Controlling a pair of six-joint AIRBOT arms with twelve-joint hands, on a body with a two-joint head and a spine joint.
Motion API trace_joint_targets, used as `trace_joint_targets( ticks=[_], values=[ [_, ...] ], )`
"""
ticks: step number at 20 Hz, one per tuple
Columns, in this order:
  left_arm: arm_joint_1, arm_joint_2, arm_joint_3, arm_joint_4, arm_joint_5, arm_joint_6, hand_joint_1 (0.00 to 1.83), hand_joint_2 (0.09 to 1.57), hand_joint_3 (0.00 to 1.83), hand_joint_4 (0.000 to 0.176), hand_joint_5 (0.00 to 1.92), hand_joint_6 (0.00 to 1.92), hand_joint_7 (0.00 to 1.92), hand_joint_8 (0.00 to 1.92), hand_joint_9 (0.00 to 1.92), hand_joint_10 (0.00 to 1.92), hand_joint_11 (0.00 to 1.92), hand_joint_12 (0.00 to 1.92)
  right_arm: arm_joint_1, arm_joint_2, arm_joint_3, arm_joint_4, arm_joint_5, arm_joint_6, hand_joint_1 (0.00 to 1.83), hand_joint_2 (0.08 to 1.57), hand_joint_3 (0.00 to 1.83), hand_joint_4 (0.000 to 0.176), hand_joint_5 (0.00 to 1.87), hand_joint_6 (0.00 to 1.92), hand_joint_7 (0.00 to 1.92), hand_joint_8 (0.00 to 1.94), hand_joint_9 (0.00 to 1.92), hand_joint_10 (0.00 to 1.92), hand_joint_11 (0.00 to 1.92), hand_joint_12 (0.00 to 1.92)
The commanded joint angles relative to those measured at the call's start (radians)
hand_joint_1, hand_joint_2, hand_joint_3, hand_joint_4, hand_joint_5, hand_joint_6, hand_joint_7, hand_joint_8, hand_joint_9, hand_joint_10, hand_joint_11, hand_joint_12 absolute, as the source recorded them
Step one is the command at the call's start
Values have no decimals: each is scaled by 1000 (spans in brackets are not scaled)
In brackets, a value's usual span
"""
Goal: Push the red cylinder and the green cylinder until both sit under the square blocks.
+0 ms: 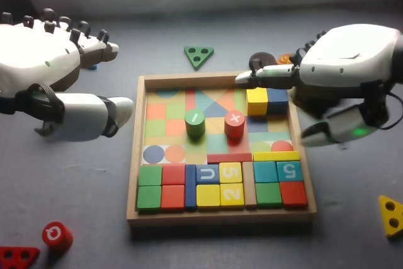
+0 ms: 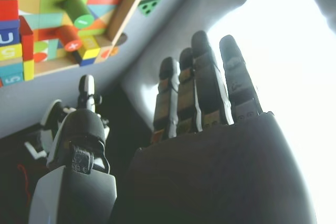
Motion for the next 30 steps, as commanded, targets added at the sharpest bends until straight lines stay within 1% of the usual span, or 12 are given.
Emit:
trace_joint_targets(
  ticks=[1, 8, 16, 17, 18, 19, 20, 21, 23, 25, 28, 30],
  values=[
    [-15, 16, 6, 51, -37, 1, 0, 1272, 32, 0, 149, 0, 153, 0, 123, 1, 58, 97, 11, 12, -2, 21, 70, 4, 18, 1294, 27, 0, 39, 7, 23, 0, 1, 2, 0, 0],
    [-15, 16, 4, 51, -33, 1, 0, 1289, 0, 0, 177, 7, 189, 10, 152, 8, 61, 129, 6, 12, -3, 16, 72, 4, 28, 1294, 9, 0, 29, 5, 8, 3, 0, 0, 0, 0],
    [-35, 16, 7, 43, -43, 1, 0, 1289, 0, 0, 158, 12, 158, 9, 130, 8, 46, 138, -3, -15, -3, -95, 11, 4, 84, 1304, 6, 0, 23, 5, 64, 20, 74, 29, 10, 6],
    [-37, 16, 7, 42, -44, 1, 0, 1290, 1, 0, 159, 11, 164, 10, 133, 8, 41, 137, -3, -21, -3, -109, 0, 4, 66, 1319, 0, 0, 27, 0, 193, 3, 171, 111, 1, 272],
    [-38, 16, 10, 42, -44, 1, 0, 1292, 1, 0, 153, 7, 166, 10, 136, 8, 44, 140, -1, -25, -3, -122, -7, 4, 88, 1315, 0, 0, 44, 0, 308, 22, 195, 328, 0, 568],
    [-38, 16, 12, 42, -44, 1, 0, 1291, 1, 0, 155, 7, 169, 10, 139, 9, 47, 143, 2, -28, -2, -126, -11, 4, 141, 1301, 0, 0, 32, 4, 253, 1073, 142, 1225, 0, 1277],
    [-38, 16, 14, 41, -44, 1, 0, 1289, 0, 0, 157, 7, 171, 10, 138, 8, 42, 143, 11, -32, -2, -129, -20, 4, 271, 1270, 0, 0, 6, 0, 396, 1767, 327, 1782, 63, 1792],
    [-38, 16, 14, 41, -44, 1, 0, 1286, 0, 0, 152, 4, 167, 7, 137, 6, 41, 144, 18, -36, -2, -131, -27, 4, 409, 1226, 0, 0, 18, 5, 494, 1906, 495, 1893, 233, 1895],
    [-38, 16, 14, 41, -44, 1, 0, 1284, 0, 0, 176, 13, 170, 7, 140, 6, 42, 148, 37, -47, -2, -139, -57, 4, 823, 1047, 0, 0, 109, 14, 780, 1940, 905, 1920, 933, 1920],
    [-38, 16, 12, 41, -44, 1, 0, 1288, 0, 0, 179, 11, 176, 8, 148, 8, 53, 155, 49, -55, -3, -165, -70, 4, 1053, 890, 0, 0, 175, 13, 1127, 1941, 1349, 1921, 1443, 1921],
    [-37, 16, 10, 41, -42, 1, 0, 1293, 2, 0, 168, 5, 174, 5, 143, 4, 40, 155, 50, -65, -3, -172, -86, 3, 1195, 852, 0, 0, 335, 45, 1337, 1941, 1591, 1921, 1703, 1921],
    [-37, 16, 10, 38, -41, 1, 0, 1295, 3, 0, 162, 1, 170, 3, 138, 2, 30, 153, 38, -72, -2, -186, -90, 3, 1278, 994, 39, 0, 435, 70, 1451, 1941, 1721, 1921, 1812, 1921]
  ],
)
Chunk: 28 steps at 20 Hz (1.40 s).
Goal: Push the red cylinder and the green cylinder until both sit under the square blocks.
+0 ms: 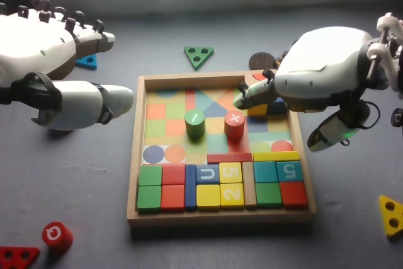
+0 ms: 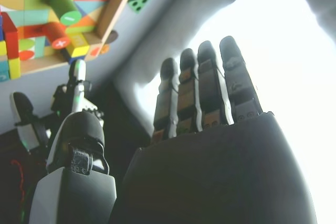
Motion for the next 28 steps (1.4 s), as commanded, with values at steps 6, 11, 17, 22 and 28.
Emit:
trace_joint_targets(
  ticks=[6, 11, 17, 22, 28],
  values=[
    [-15, 16, 0, 36, -35, 1, 0, 1306, 5, 0, 150, 2, 172, 5, 142, 3, 26, 163, -21, -8, 15, -23, 45, 2, 1609, 1190, 54, 0, 65, 2, 1833, 1941, 1921, 1921, 1921, 1921],
    [-16, 16, -4, 36, -35, 1, 0, 1309, 2, 0, 136, 0, 156, 0, 135, 0, 33, 178, -31, -23, 44, -23, 49, 3, 1829, 1254, 92, 0, 1, 0, 1878, 1941, 1921, 1921, 1921, 1921],
    [-19, 16, 0, 35, -37, 1, 0, 1315, 3, 0, 123, 0, 138, 1, 120, 1, 20, 191, -38, -33, 46, -23, 60, 5, 1831, 856, 935, 0, 7, 6, 1858, 1941, 1921, 1921, 1921, 1921],
    [-19, 16, 1, 35, -37, 1, 0, 1294, 0, 0, 151, 1, 158, 0, 149, 0, 45, 240, -53, -35, 48, -23, 56, 5, 1808, 791, 944, 0, 24, 2, 1851, 1941, 1921, 1921, 1921, 1921],
    [-21, 16, 2, 35, -37, 1, 0, 1293, 0, 0, 133, 8, 135, 7, 119, 3, 1, 273, -65, -35, 57, -23, 51, 5, 1783, 802, 900, 0, 96, 11, 1820, 1941, 1921, 1921, 1921, 1921]
  ],
)
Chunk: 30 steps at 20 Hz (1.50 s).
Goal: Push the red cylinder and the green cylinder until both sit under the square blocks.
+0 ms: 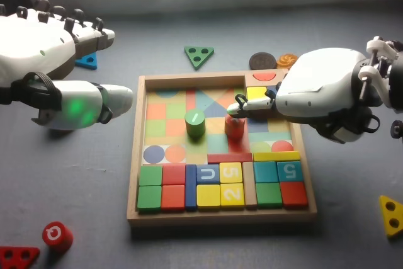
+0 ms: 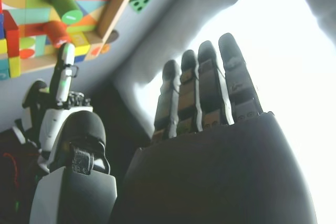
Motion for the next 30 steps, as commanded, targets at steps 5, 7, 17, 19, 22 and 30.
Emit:
trace_joint_targets(
  ticks=[5, 7, 17, 19, 22, 30],
  values=[
    [-19, 16, 2, 52, -36, 1, 0, 1295, 0, 0, 137, 2, 135, 3, 119, 1, 0, 303, -13, 11, 1, 5, 35, 1, 1747, 811, 895, 0, 115, 14, 1802, 1941, 1921, 1921, 1921, 1921],
    [-18, 16, 2, 52, -36, 1, 0, 1305, 1, 0, 140, 1, 158, 2, 140, 2, 0, 325, -17, 12, 2, 5, 35, 1, 1764, 816, 905, 0, 109, 8, 1833, 1941, 1921, 1921, 1921, 1921],
    [-18, 22, 0, 55, -36, 1, 0, 1311, 0, 0, 149, 0, 158, 0, 142, 1, 0, 329, -30, 63, -11, 5, 66, 8, 1761, 845, 830, 0, 139, 6, 1797, 1941, 1920, 1921, 1921, 1921],
    [-18, 22, 0, 55, -36, 1, 0, 1313, 0, 0, 131, 0, 146, 0, 132, 0, 0, 302, -39, 92, -24, 3, 90, 8, 1769, 842, 823, 0, 145, 7, 1785, 1941, 1910, 1921, 1907, 1921],
    [-18, 22, -1, 55, -36, 1, 0, 1319, 2, 0, 135, 5, 156, 7, 136, 5, 1, 280, -48, 144, -61, -33, 117, 8, 1765, 868, 767, 0, 148, 3, 1793, 1941, 1921, 1921, 1921, 1921],
    [-19, 22, -1, 56, -36, 4, 0, 1328, 1, 0, 135, 7, 160, 4, 137, 4, 0, 286, -97, 209, -69, -46, 154, 31, 1730, 875, 765, 0, 158, 4, 1803, 1941, 1921, 1921, 1921, 1921]
  ],
)
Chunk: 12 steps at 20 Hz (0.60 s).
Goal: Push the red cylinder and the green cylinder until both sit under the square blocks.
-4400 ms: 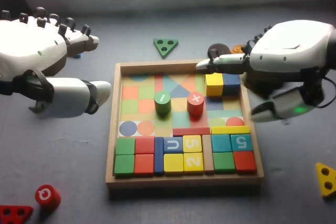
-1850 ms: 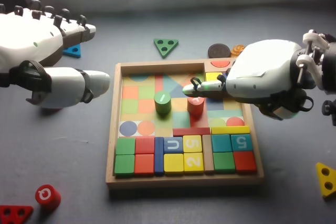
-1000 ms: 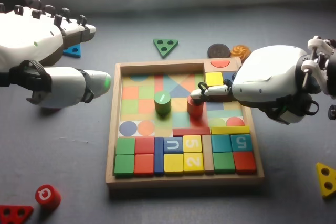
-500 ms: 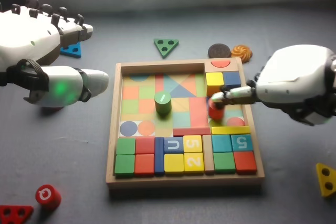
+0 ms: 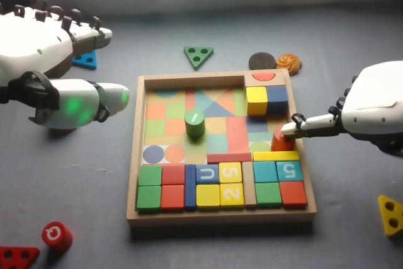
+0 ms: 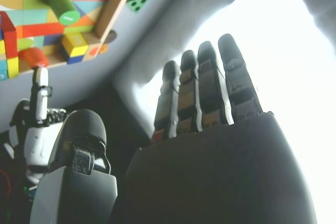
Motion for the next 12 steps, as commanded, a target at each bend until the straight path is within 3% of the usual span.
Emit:
trace_joint_targets(
  ticks=[1, 5, 12],
  values=[
    [-19, 16, 0, 48, -36, 4, 0, 1326, 0, 0, 125, 1, 148, 2, 127, 1, 0, 268, -3, 13, 0, 5, 25, 3, 1757, 878, 753, 0, 153, 1, 1800, 1941, 1919, 1921, 1921, 1921],
    [-20, 16, -1, 48, -36, 4, 0, 1325, 0, 0, 129, 2, 155, 4, 134, 3, 0, 271, -2, 14, 0, -132, 47, 188, 1742, 883, 752, 0, 156, 5, 1779, 1941, 1911, 1921, 1921, 1921],
    [-22, 16, 0, 48, -36, 4, 0, 1320, 0, 0, 146, 4, 166, 7, 149, 6, 9, 280, -2, 14, -2, -134, 47, 209, 1738, 905, 713, 0, 158, 1, 1776, 1941, 1913, 1921, 1921, 1921]
  ],
)
